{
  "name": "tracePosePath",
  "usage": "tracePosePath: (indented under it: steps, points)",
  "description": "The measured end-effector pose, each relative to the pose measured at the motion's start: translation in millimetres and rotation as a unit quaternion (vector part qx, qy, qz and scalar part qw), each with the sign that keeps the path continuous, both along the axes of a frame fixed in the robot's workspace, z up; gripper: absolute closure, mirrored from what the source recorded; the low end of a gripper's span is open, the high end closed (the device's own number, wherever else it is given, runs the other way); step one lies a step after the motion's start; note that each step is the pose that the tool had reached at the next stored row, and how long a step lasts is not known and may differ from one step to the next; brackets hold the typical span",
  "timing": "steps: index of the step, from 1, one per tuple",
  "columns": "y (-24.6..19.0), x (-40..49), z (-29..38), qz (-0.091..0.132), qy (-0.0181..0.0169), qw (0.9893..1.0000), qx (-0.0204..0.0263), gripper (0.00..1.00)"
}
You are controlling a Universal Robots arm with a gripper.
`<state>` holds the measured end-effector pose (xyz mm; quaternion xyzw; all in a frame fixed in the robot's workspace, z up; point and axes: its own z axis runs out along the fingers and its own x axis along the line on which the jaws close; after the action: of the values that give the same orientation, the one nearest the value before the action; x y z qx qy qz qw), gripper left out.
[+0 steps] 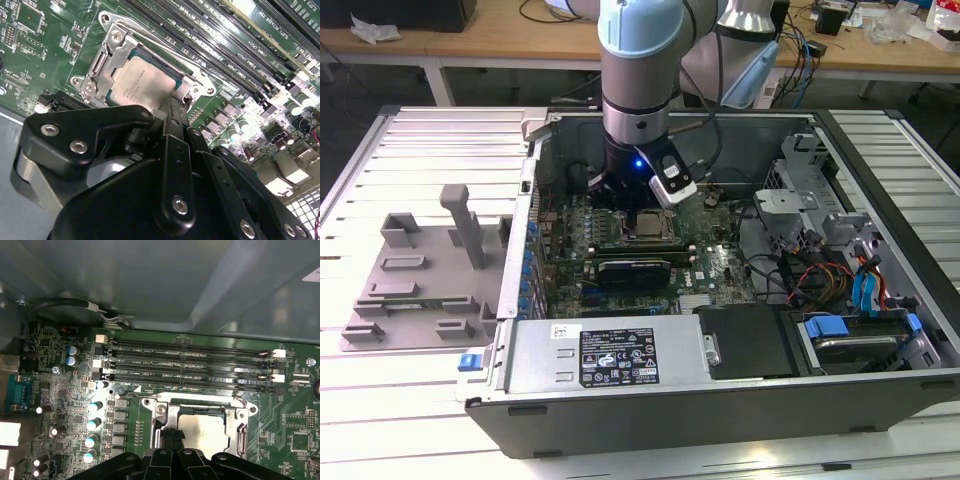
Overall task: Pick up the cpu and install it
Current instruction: 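Close the cpu cover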
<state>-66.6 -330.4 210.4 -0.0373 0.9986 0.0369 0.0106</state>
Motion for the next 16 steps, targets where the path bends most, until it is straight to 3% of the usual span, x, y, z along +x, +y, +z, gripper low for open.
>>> tracePosePath:
  steps: [3, 16]
  points:
    - [0.0, -1.0, -1.5, -0.023, 0.0001, 0.9997, -0.0002, 0.89]
    - [-0.1, -5.0, -7.3, -0.023, -0.0001, 0.9997, -0.0003, 0.89]
